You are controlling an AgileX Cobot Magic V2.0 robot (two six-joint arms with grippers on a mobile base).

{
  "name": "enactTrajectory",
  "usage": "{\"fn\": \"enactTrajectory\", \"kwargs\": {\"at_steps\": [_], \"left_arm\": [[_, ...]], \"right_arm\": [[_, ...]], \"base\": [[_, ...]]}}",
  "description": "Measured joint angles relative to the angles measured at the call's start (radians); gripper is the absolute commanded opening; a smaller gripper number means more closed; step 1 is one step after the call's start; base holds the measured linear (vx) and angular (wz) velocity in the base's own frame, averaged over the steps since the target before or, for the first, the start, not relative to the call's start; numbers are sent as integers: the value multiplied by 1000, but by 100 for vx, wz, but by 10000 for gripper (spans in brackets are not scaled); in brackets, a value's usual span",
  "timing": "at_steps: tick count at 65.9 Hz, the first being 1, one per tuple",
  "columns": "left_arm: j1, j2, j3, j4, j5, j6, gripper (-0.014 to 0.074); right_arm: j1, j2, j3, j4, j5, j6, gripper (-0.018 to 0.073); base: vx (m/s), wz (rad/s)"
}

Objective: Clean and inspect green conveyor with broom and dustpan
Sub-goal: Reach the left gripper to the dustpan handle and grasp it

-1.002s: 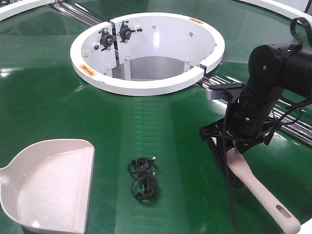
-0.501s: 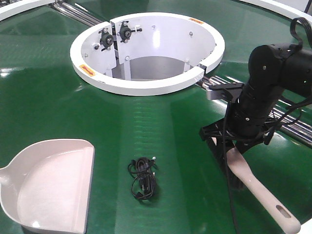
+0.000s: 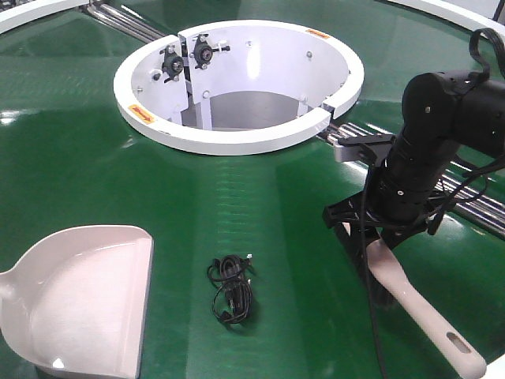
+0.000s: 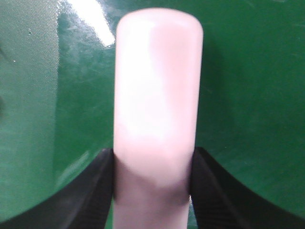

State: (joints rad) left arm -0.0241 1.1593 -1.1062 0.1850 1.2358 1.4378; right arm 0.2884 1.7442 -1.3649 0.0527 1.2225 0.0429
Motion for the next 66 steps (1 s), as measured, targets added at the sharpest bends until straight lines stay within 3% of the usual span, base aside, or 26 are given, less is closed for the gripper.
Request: {"fn": "enactTrajectory", "kwargs": {"at_steps": [10, 20, 37, 66], "left_arm": [[5, 159, -41, 62, -1, -23, 344], [38, 251, -43, 73, -3, -26, 344], [108, 288, -43, 104, -4, -27, 344], [138, 336, 0, 130, -10, -41, 342]], "right_arm": [[0, 0, 0, 0, 0, 0, -10], [0, 0, 0, 0, 0, 0, -10], [0, 0, 0, 0, 0, 0, -10], [0, 0, 0, 0, 0, 0, -10]], "base": [[0, 0], [0, 0], [0, 0], [0, 0]]}}
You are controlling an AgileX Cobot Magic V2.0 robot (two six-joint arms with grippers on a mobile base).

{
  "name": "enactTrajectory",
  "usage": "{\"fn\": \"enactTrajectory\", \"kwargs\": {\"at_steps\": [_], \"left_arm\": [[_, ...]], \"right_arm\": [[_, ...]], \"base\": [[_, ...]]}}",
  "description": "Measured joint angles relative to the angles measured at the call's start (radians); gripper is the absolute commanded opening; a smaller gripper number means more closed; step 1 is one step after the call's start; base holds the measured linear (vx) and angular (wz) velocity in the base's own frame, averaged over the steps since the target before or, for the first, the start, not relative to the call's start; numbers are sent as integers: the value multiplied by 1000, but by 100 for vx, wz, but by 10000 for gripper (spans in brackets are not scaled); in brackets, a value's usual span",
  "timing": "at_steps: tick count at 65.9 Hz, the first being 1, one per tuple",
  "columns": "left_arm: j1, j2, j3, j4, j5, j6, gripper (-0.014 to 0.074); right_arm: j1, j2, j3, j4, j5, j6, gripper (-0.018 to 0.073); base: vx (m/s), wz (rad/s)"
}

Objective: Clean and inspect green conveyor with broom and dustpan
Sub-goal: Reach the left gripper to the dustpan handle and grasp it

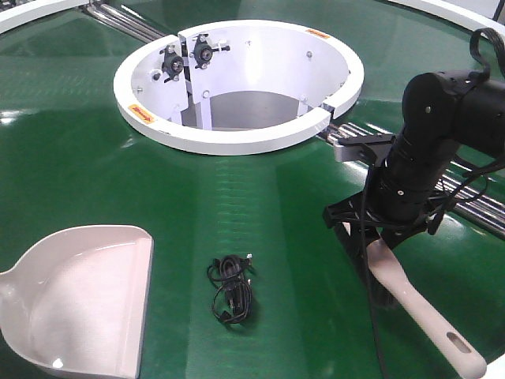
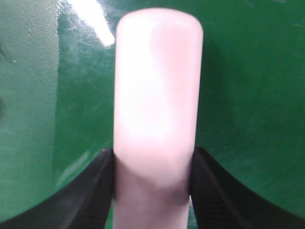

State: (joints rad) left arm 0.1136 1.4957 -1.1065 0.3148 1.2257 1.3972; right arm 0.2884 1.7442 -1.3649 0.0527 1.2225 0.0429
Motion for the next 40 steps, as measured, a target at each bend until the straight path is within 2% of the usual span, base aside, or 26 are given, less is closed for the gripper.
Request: {"fn": "enactTrajectory", "kwargs": {"at_steps": [40], "left_arm": [[3, 118, 0, 2, -12, -13, 342]], "right_arm": [[0, 0, 0, 1, 0, 0, -10]], "base": [[0, 0]]}}
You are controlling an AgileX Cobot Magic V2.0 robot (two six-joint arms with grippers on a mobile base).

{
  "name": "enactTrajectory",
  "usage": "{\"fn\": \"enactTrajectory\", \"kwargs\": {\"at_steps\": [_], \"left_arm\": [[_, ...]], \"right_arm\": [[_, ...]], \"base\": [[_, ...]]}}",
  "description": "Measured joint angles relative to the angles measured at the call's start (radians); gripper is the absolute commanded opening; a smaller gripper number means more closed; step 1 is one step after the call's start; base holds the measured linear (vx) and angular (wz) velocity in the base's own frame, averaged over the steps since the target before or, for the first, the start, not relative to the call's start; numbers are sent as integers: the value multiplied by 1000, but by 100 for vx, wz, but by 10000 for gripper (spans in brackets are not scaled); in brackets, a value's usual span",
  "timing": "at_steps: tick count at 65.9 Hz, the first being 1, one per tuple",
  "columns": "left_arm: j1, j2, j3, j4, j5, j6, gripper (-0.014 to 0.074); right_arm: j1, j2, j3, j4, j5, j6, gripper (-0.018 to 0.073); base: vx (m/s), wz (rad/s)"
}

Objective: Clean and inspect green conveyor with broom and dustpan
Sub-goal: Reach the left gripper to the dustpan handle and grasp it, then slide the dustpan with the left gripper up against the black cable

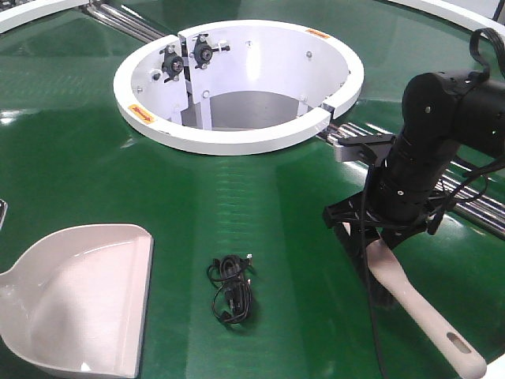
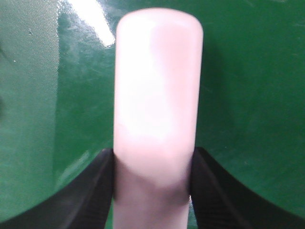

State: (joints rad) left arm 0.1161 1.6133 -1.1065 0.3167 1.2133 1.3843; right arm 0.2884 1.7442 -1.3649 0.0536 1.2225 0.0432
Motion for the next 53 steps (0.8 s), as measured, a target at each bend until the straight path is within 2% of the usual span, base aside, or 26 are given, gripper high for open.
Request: {"fn": "enactTrajectory", "kwargs": {"at_steps": [32, 39, 53], "left_arm": [[10, 25, 0, 1, -1, 0, 328], [10, 25, 0, 4, -4, 0, 262], [10, 25, 0, 13, -2, 1, 40]], "right_arm": [[0, 0, 0, 0, 0, 0, -10], [0, 0, 0, 0, 0, 0, -10], [0, 0, 0, 0, 0, 0, -10]], "base": [[0, 0], [0, 0], [0, 0]]}}
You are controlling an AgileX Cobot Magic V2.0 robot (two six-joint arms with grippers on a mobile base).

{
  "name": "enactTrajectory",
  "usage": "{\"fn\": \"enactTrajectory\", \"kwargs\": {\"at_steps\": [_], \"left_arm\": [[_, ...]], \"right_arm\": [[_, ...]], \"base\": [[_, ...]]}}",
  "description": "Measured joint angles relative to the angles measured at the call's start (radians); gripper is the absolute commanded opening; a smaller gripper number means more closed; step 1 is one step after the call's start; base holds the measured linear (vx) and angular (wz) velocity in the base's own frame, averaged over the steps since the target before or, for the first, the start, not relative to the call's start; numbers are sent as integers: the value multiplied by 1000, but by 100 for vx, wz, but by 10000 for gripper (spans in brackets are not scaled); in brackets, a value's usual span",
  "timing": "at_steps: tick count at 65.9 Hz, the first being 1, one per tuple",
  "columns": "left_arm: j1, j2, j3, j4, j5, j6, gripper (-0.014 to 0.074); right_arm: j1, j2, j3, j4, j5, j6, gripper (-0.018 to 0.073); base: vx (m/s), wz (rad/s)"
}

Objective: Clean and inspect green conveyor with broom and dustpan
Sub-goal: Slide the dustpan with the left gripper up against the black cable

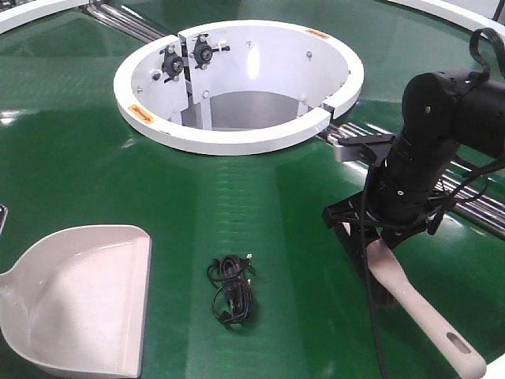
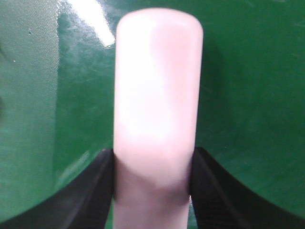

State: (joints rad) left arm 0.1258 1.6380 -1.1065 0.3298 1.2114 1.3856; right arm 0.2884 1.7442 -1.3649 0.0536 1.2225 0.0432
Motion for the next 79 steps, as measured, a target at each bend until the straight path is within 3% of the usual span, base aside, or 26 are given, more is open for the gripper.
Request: {"fn": "enactTrajectory", "kwargs": {"at_steps": [4, 32, 79], "left_arm": [[0, 0, 0, 2, 0, 0, -27], [-12, -8, -23, -5, 10, 0, -25], [-174, -8, -72, -81, 14, -80, -25]], "right_arm": [[0, 0, 0, 0, 0, 0, -10], [0, 0, 0, 0, 0, 0, -10], [0, 0, 0, 0, 0, 0, -10]], "base": [[0, 0], [0, 0], [0, 0]]}}
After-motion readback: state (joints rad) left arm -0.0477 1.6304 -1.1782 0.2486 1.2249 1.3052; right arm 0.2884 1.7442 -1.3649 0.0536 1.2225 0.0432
